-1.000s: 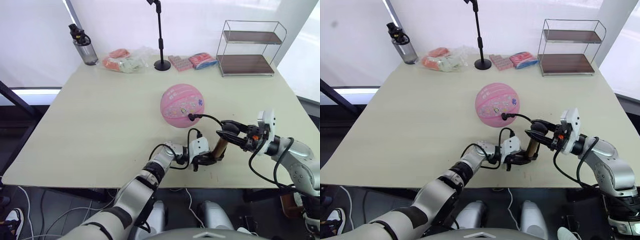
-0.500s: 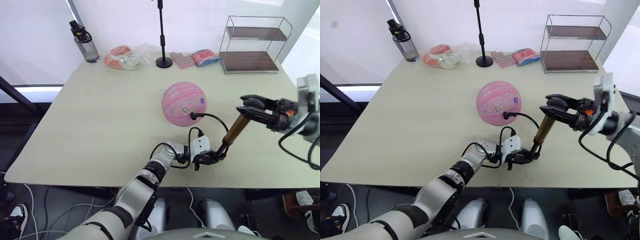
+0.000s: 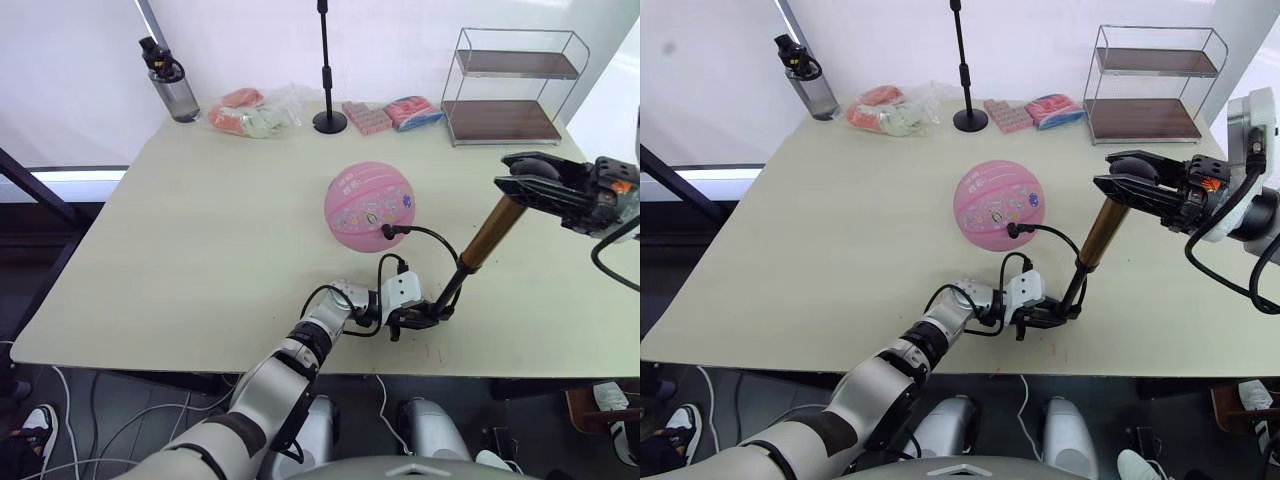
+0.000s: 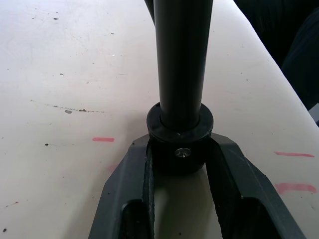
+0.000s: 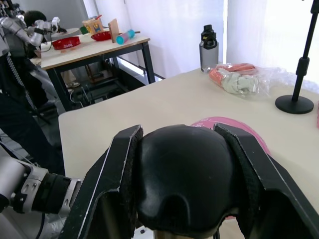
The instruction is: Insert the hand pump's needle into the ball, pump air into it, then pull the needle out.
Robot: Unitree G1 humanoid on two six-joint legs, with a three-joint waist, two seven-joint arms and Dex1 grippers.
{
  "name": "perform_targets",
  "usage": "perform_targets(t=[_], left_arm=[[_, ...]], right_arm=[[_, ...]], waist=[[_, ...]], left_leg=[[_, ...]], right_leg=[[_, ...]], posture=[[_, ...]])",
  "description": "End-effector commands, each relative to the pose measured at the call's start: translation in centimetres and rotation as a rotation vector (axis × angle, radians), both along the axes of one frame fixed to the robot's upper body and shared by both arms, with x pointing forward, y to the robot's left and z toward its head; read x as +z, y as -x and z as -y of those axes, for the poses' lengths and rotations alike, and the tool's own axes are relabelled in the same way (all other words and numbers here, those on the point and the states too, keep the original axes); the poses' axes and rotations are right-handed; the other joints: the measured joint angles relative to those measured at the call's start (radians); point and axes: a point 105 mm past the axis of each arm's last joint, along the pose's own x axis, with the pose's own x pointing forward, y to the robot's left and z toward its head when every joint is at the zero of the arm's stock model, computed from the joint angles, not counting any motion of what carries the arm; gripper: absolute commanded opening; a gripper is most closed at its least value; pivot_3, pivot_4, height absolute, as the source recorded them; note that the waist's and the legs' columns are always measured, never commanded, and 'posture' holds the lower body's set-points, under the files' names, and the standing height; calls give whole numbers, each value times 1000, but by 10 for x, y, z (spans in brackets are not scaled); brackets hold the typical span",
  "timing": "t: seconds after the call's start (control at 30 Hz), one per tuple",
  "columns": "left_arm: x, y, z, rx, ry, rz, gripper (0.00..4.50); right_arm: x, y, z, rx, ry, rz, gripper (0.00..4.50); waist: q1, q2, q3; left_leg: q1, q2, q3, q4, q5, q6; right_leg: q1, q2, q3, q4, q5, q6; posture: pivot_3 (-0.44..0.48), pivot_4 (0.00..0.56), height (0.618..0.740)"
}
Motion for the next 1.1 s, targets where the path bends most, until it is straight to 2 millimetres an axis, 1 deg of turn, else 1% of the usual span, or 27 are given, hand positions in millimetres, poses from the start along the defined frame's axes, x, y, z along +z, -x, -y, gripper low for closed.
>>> perform_targets(t=[0.03,0.13,0.2,0.27,0.37,0.43,0.5,0.57,0.6,0.73,0.83,0.97,1.03,1.1], left_arm=[[-68,29,-47,56,-249,-206,1035],[-68,29,-47,55,-249,-205,1035],[-68,29,-47,56,-250,-203,1035],[-68,28,-47,56,-251,-201,1035],[-67,28,-46,57,-252,-198,1035],[-67,28,-46,57,-252,-197,1035],[-67,27,-46,58,-253,-195,1035],[-67,27,-47,61,-252,-194,1035],[-67,26,-47,62,-252,-194,1035],[-67,26,-47,64,-251,-195,1035],[-67,27,-47,63,-251,-196,1035],[-66,26,-47,64,-250,-195,1035],[-66,25,-47,67,-249,-194,1035],[-66,24,-48,70,-250,-192,1035]], right_arm=[[25,13,2,12,-3,120,1919],[4,10,-2,9,26,79,1919],[-15,6,-5,1,42,46,1919],[-33,3,-6,-4,28,2,1919],[-66,-1,-7,-19,80,-50,1919],[-80,-3,-7,-30,83,-70,1919],[-96,-2,-8,-23,112,-93,1919],[-122,0,-9,-28,132,-140,1919],[-130,1,-9,-34,131,-155,1919],[-153,4,-13,-38,137,-193,1919],[-166,2,-16,-60,114,-217,1919],[-182,2,-18,-75,122,-243,1919],[-185,3,-19,-67,139,-239,1919],[-177,1,-18,-71,131,-214,1919]], waist=[[1,0,0],[1,-1,0],[1,-1,0],[2,-5,-3],[0,-5,-4],[-5,-5,-7],[-6,-5,-8],[-7,-8,-11],[-7,-10,-13],[-9,-11,-15],[-11,-12,-17],[-12,-11,-18],[-13,-11,-19],[-13,-12,-20]], left_leg=[[0,0,0,0,0,0],[1,0,0,0,0,0],[1,0,0,0,0,0],[2,1,0,0,0,0],[4,1,0,0,0,0],[5,1,1,0,0,0],[5,2,0,0,0,0],[6,2,0,0,-1,-1],[6,2,-1,0,-1,-1],[6,2,0,0,-1,-1],[6,2,-1,0,-2,-4],[6,2,-1,0,-2,-4],[6,2,-1,0,-2,-4],[7,2,-1,0,-2,-4]], right_leg=[[0,0,0,0,0,0],[0,0,0,0,0,0],[0,1,0,0,0,0],[1,1,0,0,0,0],[3,1,0,0,0,0],[4,1,0,0,0,0],[4,1,0,0,0,0],[4,1,0,0,0,0],[4,2,-1,0,0,0],[4,1,0,0,0,0],[5,1,0,0,0,0],[5,1,0,0,0,0],[5,1,0,0,0,0],[5,2,0,0,0,0]], posture=[[0,150,731],[0,150,731],[0,150,731],[0,150,731],[0,150,731],[0,150,731],[0,150,731],[0,150,731],[0,150,731],[0,150,731],[0,150,731],[0,150,731],[0,150,731],[0,150,731]])
